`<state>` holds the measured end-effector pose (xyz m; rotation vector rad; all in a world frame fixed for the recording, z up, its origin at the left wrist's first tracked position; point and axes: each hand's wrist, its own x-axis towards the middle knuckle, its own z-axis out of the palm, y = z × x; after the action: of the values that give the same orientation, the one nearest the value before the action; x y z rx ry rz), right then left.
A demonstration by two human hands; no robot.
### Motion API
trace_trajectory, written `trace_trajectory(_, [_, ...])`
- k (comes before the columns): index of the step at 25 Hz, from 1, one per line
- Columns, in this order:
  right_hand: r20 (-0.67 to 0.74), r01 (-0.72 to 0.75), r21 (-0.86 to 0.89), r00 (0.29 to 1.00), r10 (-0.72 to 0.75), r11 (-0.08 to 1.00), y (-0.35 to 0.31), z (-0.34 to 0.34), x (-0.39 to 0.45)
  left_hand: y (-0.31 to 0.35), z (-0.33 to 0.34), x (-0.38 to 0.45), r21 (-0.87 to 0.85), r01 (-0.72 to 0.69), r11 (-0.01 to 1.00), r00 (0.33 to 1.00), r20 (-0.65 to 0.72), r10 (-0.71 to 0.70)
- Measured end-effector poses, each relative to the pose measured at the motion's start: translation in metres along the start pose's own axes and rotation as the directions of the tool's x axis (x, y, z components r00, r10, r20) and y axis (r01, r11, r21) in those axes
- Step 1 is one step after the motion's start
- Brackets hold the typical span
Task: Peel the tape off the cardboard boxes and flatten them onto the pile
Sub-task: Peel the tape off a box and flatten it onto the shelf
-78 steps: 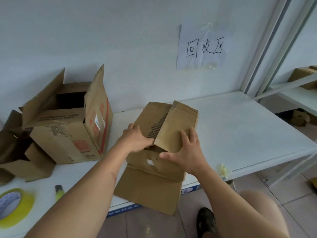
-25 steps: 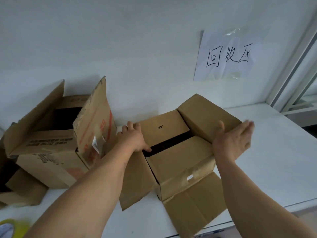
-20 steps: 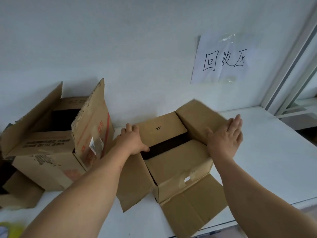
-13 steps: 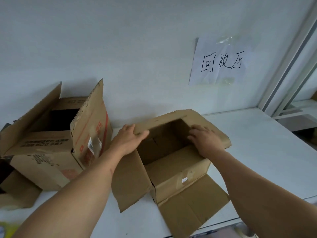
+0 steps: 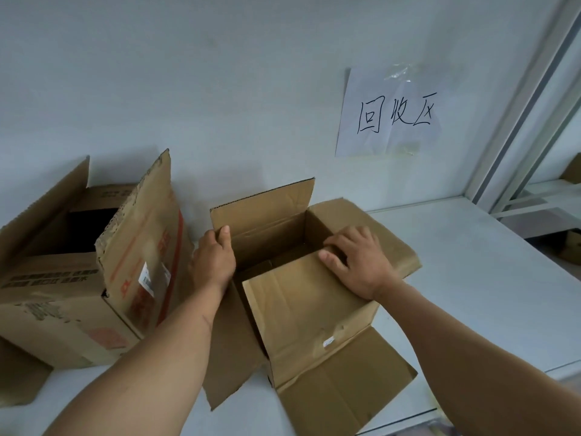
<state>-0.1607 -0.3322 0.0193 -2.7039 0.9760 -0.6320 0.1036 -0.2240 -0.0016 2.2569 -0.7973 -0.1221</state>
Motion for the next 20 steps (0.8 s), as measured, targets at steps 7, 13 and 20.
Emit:
trace_trajectory(7, [-0.514, -0.062, 0.724, 0.616, 0.598, 0.687, -0.023, -0.016, -0.026, 0.002, 0.003, 0.0, -0.296, 0.16, 0.942, 0.983, -0.041, -0.18])
trace_trajectory(13, [0.011, -0.081, 0.996, 0.518, 0.855, 0.036, -0.019, -0.015, -0.069, 0.0, 0.009, -0.007, -0.458, 0.201, 0.866, 0.966, -0.056, -0.254])
trace_trajectory(20, [0.08, -0.152, 0.985, 0.819, 0.569, 0.08, -0.044, -0.03, -0.075, -0.004, 0.005, -0.019, -0.471, 0.157, 0.868, 0.986, 0.033, -0.161])
